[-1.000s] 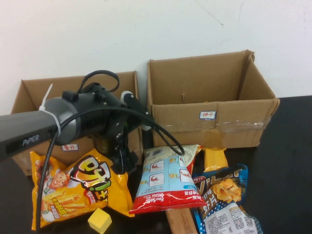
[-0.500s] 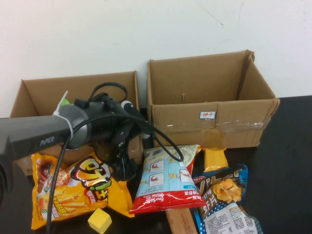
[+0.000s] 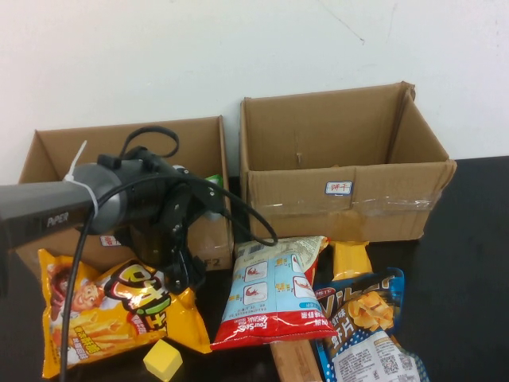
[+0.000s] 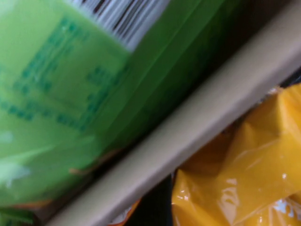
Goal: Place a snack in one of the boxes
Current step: Pick up the potato chip
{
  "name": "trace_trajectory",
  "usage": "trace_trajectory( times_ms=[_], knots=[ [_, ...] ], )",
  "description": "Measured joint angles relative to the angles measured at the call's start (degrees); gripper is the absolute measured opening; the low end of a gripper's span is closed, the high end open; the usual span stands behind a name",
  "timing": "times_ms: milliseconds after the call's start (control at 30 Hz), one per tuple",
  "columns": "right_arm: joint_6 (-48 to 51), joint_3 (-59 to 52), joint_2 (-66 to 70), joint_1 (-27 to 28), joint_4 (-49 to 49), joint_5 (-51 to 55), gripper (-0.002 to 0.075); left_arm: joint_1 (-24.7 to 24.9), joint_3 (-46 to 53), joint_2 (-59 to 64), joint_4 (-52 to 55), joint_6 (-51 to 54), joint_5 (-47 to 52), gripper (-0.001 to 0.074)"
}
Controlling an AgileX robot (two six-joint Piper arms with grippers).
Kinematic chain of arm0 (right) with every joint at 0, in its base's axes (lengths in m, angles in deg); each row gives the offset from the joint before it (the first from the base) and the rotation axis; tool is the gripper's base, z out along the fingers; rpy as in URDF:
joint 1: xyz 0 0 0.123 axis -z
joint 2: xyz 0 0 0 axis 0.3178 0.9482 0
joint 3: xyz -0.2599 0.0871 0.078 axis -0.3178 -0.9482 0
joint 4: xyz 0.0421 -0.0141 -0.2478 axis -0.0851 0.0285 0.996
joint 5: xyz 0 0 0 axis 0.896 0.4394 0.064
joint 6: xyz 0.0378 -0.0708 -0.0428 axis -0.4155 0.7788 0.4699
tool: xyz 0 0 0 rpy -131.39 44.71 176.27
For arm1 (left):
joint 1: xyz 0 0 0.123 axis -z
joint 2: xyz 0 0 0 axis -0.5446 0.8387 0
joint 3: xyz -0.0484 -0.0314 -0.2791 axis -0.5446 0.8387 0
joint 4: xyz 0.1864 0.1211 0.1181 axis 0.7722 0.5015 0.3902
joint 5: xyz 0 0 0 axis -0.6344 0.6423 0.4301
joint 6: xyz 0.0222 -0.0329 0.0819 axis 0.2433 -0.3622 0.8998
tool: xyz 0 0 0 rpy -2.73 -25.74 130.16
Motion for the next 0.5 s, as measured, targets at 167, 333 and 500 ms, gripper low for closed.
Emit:
trace_trajectory(
  times_ms=[167,333,500],
  knots=[
    [-0.11,0.00,0.00,0.00,0.00,0.00,-0.0001,-0.66,0.00,0.00,-1.89,0.15,1.19,0.0662],
    [-0.11,0.00,0.00,0.00,0.00,0.00,-0.0001,-0.81,0.00,0.00,-6.18,-1.18,1.57,0.0356],
    [-0.11,0.00,0.00,0.00,0.00,0.00,-0.0001,-1.26,0.00,0.00,-10.72,0.62,1.47,0.0074]
  ],
)
